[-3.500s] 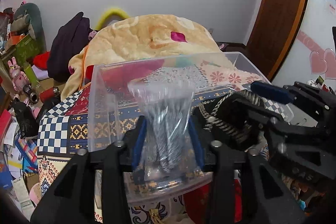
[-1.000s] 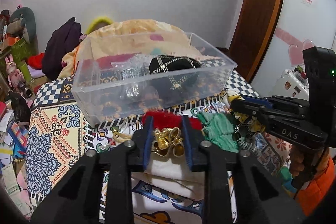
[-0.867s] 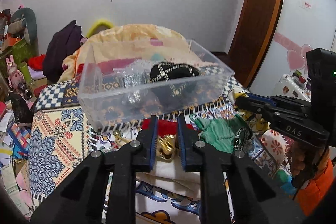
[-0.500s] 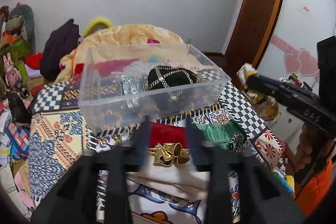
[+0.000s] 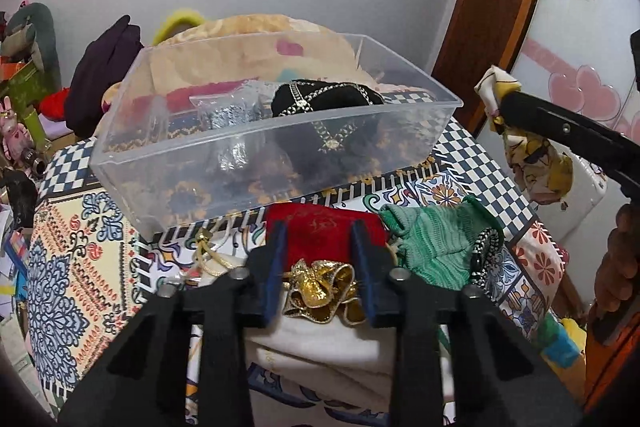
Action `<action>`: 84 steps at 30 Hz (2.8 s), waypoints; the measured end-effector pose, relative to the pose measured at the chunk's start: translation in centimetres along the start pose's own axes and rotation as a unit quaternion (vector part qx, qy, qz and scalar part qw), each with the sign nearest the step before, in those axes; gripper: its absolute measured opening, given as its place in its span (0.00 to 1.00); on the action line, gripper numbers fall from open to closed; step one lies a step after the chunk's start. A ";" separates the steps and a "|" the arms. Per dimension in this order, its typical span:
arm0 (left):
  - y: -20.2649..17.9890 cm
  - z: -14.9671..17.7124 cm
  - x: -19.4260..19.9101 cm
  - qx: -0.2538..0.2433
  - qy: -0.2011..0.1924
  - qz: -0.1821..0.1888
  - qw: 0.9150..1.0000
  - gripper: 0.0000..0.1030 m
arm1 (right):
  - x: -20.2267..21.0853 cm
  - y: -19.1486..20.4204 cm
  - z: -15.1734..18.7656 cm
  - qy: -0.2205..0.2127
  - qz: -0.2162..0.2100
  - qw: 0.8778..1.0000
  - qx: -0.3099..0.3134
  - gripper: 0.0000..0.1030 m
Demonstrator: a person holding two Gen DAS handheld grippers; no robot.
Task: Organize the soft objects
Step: 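Place the red pouch in the box while right tool drops the floral scarf in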
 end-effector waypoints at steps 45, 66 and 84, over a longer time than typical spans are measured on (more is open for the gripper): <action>5.8 -9.8 0.6 0.028 -0.102 -0.095 0.990 0.09 | -10.4 4.0 -4.9 0.052 0.004 0.998 0.044 0.15; 6.2 -7.8 0.3 0.043 -0.072 -0.074 0.994 0.49 | -8.6 3.1 -3.9 0.057 0.017 0.998 0.028 0.51; 3.5 -4.9 8.3 0.014 -0.124 -0.052 0.991 0.76 | 0.2 1.8 -2.3 -0.021 0.034 0.999 0.034 0.68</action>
Point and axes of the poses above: each gripper's, at about its wrist camera, not at the fingertips, and x roughly against the way its jaws point, y to its left, z to its underside, the point moved 3 cm from there along -x, roughly the way its jaws point, and after that the axes turned 1 degree about x, right-handed, at the moved point
